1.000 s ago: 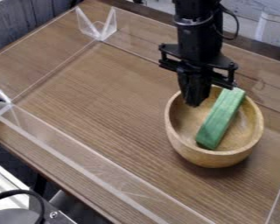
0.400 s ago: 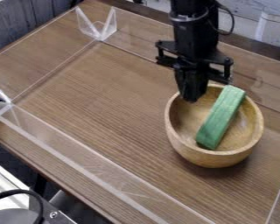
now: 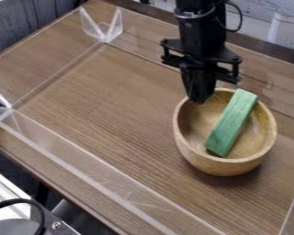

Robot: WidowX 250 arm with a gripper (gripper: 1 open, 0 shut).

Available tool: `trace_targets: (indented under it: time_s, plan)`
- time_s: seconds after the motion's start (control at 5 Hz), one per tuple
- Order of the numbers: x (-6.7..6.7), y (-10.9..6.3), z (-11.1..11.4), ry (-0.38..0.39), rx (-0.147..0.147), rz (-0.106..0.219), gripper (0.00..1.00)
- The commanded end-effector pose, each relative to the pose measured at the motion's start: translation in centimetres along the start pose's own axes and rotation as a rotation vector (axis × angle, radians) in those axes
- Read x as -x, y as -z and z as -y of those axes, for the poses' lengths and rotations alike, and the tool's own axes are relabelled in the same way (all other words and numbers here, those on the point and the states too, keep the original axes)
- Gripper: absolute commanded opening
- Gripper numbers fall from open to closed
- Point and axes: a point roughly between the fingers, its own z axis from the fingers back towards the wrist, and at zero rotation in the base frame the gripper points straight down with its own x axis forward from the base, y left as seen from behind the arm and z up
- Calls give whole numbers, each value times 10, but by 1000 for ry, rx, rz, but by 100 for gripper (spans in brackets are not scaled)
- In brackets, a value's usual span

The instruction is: Put the green block in the brown bowl

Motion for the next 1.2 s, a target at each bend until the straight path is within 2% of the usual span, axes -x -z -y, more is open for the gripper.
trace_targets:
  time_s: [0.0,1.0]
  plan:
    - [-12,-22,-2,16,-9,92,0]
    - [-16,-17,-15,3,-5,108,0]
